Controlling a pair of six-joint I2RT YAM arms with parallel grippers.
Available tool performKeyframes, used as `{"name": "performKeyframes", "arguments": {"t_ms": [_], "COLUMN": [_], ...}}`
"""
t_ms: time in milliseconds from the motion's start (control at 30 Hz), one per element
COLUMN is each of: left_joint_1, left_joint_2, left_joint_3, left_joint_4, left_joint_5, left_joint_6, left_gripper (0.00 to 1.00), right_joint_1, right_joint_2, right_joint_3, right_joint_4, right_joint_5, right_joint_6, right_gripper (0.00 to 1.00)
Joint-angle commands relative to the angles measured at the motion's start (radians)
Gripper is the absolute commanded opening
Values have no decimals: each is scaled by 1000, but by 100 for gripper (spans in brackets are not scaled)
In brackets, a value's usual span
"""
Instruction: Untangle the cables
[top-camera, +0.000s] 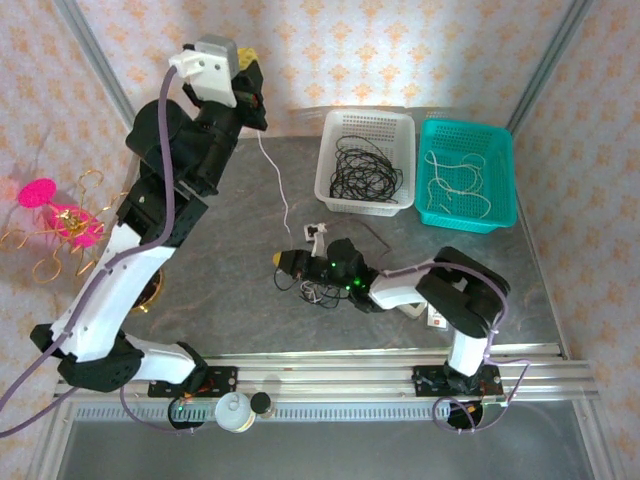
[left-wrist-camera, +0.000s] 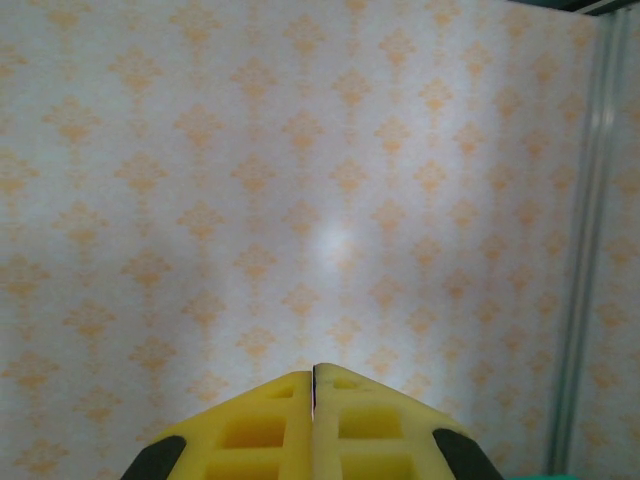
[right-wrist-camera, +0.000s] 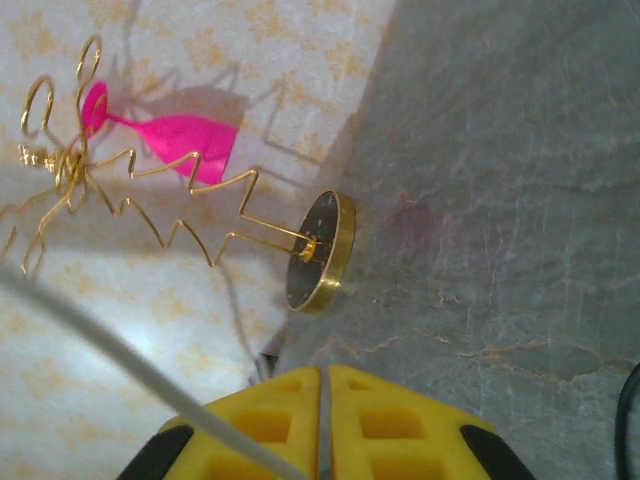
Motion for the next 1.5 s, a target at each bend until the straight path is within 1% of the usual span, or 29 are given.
{"name": "performKeyframes", "arguments": {"t_ms": [0,100,200,267,367,433,533,633,667,800,900,933,1000,1067,1133,1233,1367,1467], "left_joint_1": [50,93,122,135,147,154,164,171,173,176,178,177,178,177,178,178,178,178], "left_joint_2": [30,67,99,112,119,116,110,107,105,104,101,98,87,73,61,43,4,-34], "left_joint_3": [61,106,141,159,173,174,174,172,172,166,162,159,142,120,104,80,29,-26], "left_joint_4": [13,-1,-12,-18,-21,-17,-9,-10,-9,-14,-22,-26,-23,-18,-18,-24,-29,-23], "left_joint_5": [21,51,75,85,87,89,92,99,103,119,146,148,148,148,157,173,220,271], "left_joint_6": [-25,-57,-79,-92,-103,-108,-114,-119,-119,-117,-112,-110,-105,-103,-106,-117,-147,-174], "left_gripper": [0,0,0,0,0,0,0,0,0,0,0,0,0,0,0,0,0,0], "right_joint_1": [72,138,171,184,193,195,197,201,202,201,201,202,202,199,194,166,90,43], "right_joint_2": [-102,-152,-164,-158,-150,-147,-133,-130,-135,-160,-182,-193,-224,-261,-297,-367,-476,-555], "right_joint_3": [-30,-69,-69,-51,-40,-37,-24,-41,-55,-117,-139,-145,-162,-168,-164,-154,-137,-115], "right_joint_4": [-108,-144,-240,-316,-399,-442,-500,-494,-474,-365,-329,-317,-285,-274,-277,-289,-310,-327], "right_joint_5": [100,139,192,259,397,492,579,642,657,661,658,647,633,611,569,499,365,269], "right_joint_6": [-376,-592,-694,-723,-736,-727,-753,-778,-780,-790,-773,-773,-762,-763,-777,-795,-800,-840], "right_gripper": [14,16,19,20,21,20,17,3,0,0,0,1,13,27,38,45,51,65]}}
